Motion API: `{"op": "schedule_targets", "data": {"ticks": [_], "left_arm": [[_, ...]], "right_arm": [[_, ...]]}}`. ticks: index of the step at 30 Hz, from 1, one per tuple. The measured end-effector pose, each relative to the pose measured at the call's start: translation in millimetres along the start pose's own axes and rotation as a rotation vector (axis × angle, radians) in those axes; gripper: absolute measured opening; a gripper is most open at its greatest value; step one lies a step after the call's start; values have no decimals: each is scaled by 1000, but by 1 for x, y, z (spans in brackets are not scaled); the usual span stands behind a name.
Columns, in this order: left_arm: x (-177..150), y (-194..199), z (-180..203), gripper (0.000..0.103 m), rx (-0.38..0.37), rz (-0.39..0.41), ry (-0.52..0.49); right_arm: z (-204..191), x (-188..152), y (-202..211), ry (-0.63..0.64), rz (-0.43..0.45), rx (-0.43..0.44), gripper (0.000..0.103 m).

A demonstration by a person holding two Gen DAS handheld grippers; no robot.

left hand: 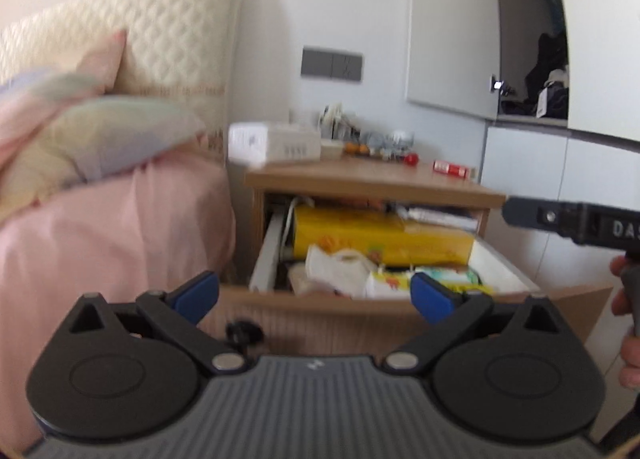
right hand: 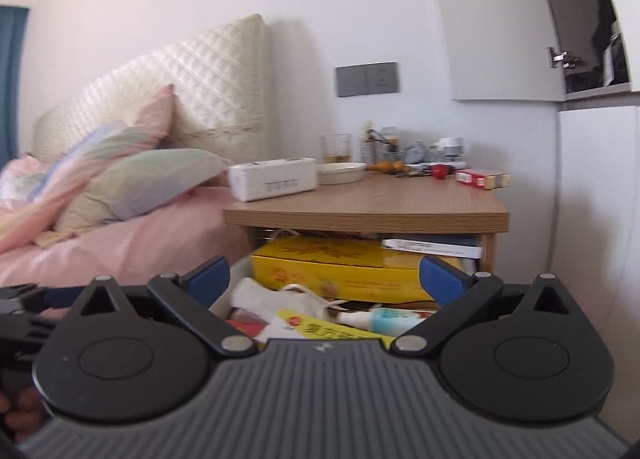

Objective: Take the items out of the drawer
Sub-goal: 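Reach the right tool into the drawer over the white-yellow ointment box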

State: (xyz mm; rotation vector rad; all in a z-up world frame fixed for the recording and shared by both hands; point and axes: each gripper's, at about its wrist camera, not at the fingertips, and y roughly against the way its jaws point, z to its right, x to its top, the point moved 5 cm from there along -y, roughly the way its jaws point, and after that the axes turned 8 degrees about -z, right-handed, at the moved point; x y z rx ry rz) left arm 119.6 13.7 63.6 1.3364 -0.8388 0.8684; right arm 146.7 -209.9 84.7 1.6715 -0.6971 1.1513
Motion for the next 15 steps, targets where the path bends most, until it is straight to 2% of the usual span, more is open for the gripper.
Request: {"op": "schedule_targets", "data": {"ticks": [3, 6, 13, 15], "left_arm": [[-4, 4, 7, 103, 32, 38, -58], [-8, 2, 12, 103, 55, 32, -93], [-10, 4, 14, 103, 106, 39, -85], [-9, 4, 16, 103, 112, 41, -91]], "right_arm": [[-1, -3, -10, -14, -23, -41, 103], [-2, -6, -19, -28, -46, -83, 103], [-4, -14, -40, -61, -100, -180, 103], [7, -15, -41, -63, -110, -181, 103]]}}
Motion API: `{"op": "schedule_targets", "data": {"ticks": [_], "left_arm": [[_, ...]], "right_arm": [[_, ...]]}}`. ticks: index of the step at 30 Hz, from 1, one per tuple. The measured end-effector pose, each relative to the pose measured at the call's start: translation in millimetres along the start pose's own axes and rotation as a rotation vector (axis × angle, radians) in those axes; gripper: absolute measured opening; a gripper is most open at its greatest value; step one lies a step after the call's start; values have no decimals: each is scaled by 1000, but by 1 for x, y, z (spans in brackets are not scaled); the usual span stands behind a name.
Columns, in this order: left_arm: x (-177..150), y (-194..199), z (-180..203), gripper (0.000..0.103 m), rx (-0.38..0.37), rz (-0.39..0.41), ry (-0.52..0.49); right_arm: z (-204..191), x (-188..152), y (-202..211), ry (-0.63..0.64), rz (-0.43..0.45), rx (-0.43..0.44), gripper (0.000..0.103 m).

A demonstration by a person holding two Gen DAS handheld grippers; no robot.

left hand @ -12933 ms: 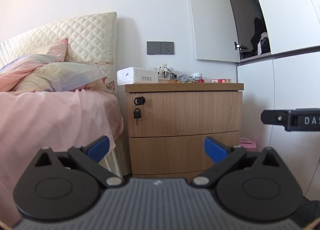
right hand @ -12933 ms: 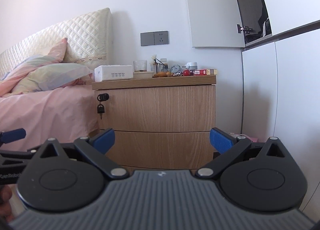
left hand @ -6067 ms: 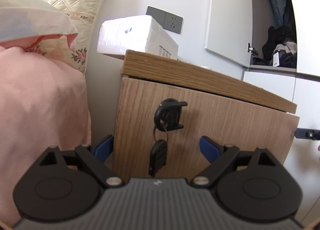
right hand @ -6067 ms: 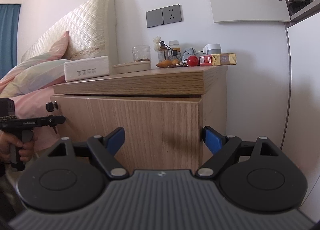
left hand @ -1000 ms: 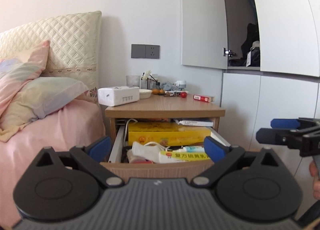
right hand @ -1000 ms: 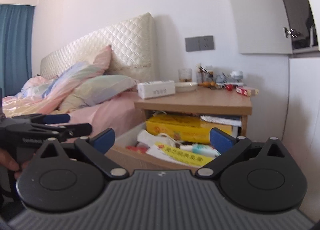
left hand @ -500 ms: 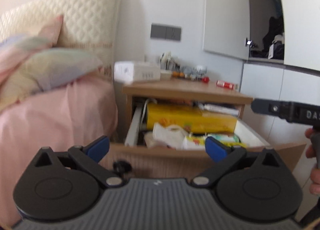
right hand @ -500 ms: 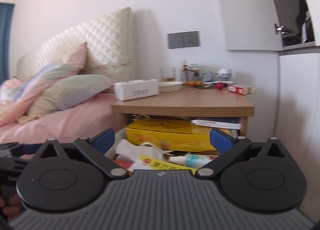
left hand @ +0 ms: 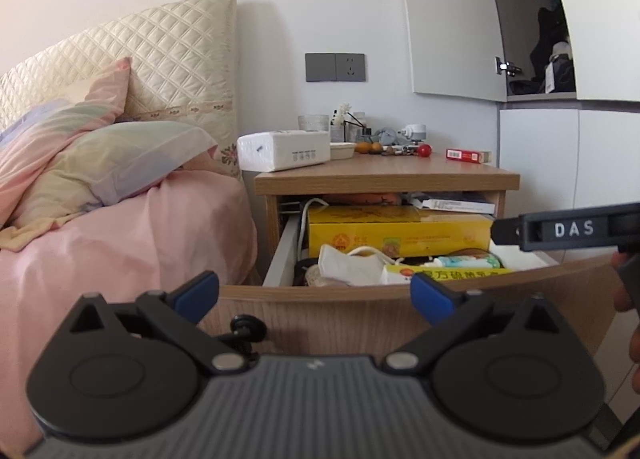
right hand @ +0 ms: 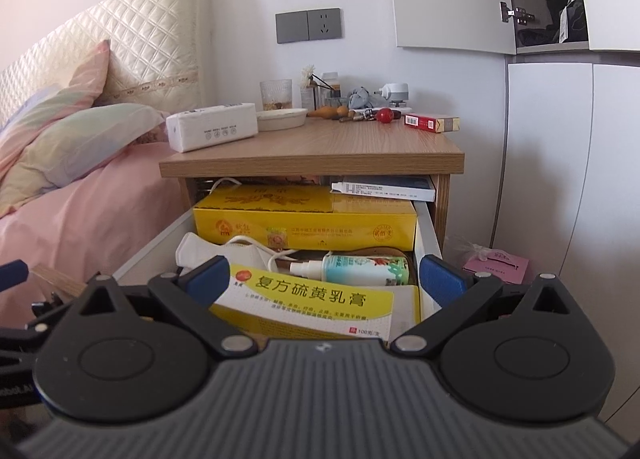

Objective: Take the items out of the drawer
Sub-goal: 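Reach the right tool into the drawer over the white-yellow ointment box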

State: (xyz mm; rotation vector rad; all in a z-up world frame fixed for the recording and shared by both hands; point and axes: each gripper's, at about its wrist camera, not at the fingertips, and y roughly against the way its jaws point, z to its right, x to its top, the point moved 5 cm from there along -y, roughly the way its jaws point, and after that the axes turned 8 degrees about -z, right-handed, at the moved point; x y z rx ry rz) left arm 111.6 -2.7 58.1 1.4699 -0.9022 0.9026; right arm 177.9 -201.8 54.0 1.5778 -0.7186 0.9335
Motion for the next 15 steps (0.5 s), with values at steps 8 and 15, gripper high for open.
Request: {"op": "schedule_targets", "data": {"ticks": [8, 15], "left_arm": [[-2, 1, 8, 103, 6, -1, -29], [-4, 2, 12, 103, -1, 4, -41]], "right_arm": [[4, -7, 7, 10, -8, -3, 103], [2, -8, 11, 12, -3, 41, 103]]}}
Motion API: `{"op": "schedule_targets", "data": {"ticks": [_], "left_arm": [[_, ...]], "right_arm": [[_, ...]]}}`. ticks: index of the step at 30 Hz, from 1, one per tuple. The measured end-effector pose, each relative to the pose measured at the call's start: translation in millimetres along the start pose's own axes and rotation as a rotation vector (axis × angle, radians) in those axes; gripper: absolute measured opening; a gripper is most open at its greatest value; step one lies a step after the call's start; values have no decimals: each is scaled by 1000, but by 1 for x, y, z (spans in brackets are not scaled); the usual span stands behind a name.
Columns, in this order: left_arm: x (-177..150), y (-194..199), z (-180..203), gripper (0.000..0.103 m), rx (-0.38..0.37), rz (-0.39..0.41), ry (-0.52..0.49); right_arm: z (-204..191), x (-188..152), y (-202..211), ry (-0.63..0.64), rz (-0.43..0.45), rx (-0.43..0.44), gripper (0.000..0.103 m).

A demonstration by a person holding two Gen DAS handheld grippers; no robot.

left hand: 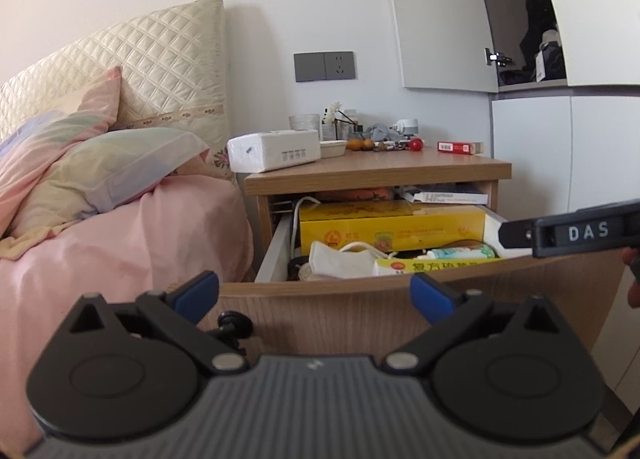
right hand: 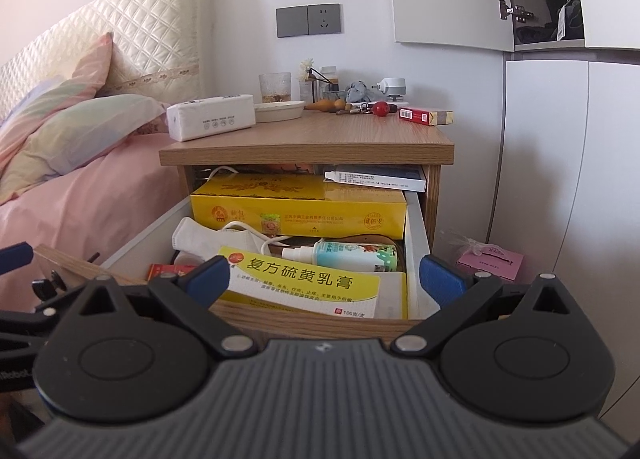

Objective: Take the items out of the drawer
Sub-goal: 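Reach the right tool into the drawer over the white-yellow ointment box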

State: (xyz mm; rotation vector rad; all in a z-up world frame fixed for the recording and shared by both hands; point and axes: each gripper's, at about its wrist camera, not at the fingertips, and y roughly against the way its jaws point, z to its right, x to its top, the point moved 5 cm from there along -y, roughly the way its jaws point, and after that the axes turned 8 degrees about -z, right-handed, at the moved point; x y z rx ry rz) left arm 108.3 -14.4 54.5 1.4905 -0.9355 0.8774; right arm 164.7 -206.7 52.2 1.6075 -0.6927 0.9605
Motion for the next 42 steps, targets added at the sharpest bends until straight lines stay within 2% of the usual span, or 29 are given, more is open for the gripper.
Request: {"op": "schedule_targets", "data": {"ticks": [18, 22, 26, 28, 35, 39, 42], "left_arm": [[-1, 6, 0, 103, -22, 18, 5], [0, 8, 0, 103, -39, 18, 16], [0, 9, 1, 103, -73, 7, 26], [0, 9, 2, 103, -94, 3, 19], [-2, 7, -4, 103, -121, -1, 40], [-4, 6, -8, 103, -137, -13, 42], [-6, 4, -7, 103, -134, -18, 21]], "right_arm": [[-6, -4, 11, 6, 16, 113, 103], [-2, 19, 4, 56, 42, 227, 103], [-20, 45, -3, 307, 31, 374, 103], [-27, 60, -17, 422, -13, 399, 103], [-30, 53, -80, 563, -285, 448, 103], [-30, 49, -115, 642, -442, 474, 99], [-30, 46, -141, 699, -561, 492, 91]]}}
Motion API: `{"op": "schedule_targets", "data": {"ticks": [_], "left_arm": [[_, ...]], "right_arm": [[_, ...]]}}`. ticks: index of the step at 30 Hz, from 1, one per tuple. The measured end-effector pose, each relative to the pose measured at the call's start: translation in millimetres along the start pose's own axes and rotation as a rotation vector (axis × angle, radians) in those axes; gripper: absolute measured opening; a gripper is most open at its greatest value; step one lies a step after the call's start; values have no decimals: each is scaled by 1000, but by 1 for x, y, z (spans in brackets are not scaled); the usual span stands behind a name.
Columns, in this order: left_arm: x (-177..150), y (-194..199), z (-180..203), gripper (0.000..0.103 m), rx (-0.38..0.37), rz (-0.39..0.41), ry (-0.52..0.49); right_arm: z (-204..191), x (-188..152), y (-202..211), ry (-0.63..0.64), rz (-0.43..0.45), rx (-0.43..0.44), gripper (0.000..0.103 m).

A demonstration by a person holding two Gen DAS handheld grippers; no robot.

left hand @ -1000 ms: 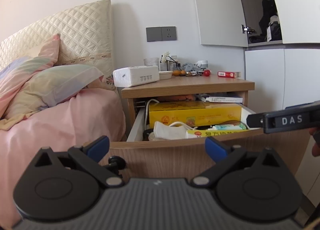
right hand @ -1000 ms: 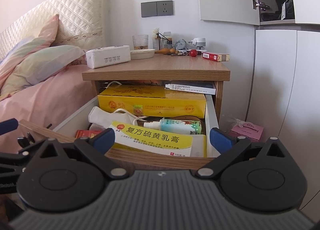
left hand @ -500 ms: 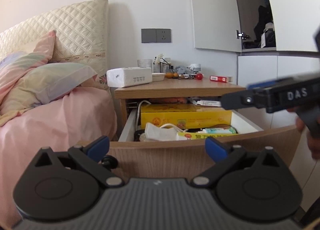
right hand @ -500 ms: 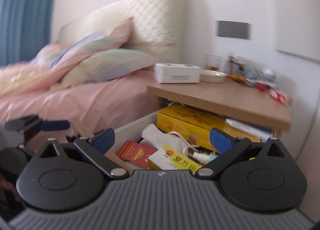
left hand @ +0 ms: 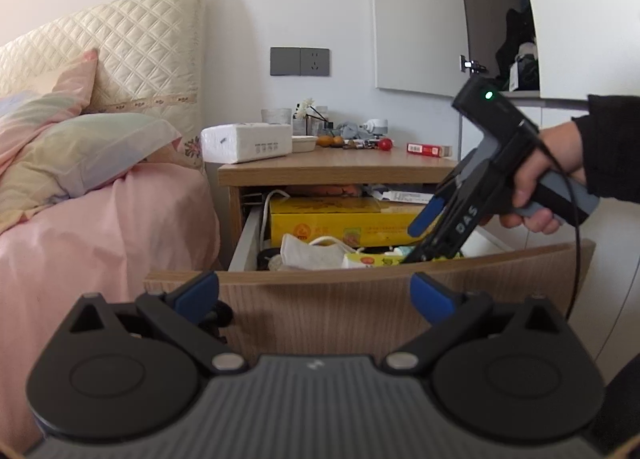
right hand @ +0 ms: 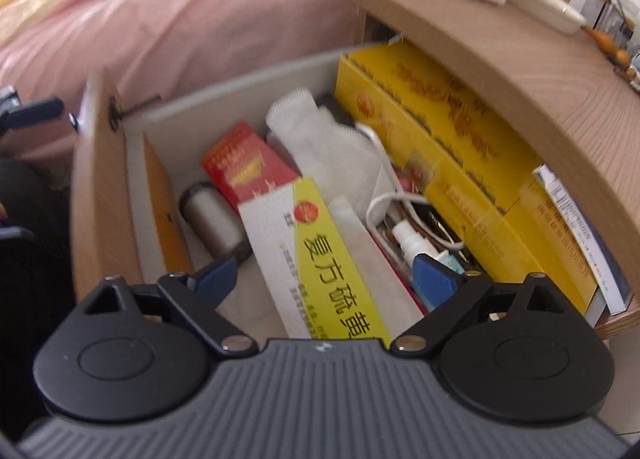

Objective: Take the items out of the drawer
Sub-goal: 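Reach the right tool into the drawer over the white-yellow ointment box, then close the right gripper on the white-yellow ointment box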

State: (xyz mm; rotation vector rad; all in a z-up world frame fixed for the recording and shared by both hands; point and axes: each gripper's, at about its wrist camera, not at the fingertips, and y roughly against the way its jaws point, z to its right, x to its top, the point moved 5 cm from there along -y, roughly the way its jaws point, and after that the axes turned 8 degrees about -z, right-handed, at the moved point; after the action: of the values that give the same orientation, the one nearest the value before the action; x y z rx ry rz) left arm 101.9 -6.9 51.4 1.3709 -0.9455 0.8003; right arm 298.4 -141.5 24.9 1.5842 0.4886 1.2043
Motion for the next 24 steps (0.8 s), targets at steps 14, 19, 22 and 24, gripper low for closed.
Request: {"op": "schedule_targets", "data": {"ticks": [14, 19, 22, 24], "left_arm": [[-1, -2, 0, 103, -1, -9, -2], [-1, 0, 0, 103, -10, -3, 2], [-1, 2, 0, 103, -14, 2, 5], [0, 3, 4, 103, -8, 8, 4]], "right_arm": [[11, -20, -28, 36, -145, 52, 68], [3, -28, -20, 57, -152, 4, 57], [-3, -31, -11, 70, -147, -41, 57], [-6, -34, -5, 79, -144, -70, 57]]}}
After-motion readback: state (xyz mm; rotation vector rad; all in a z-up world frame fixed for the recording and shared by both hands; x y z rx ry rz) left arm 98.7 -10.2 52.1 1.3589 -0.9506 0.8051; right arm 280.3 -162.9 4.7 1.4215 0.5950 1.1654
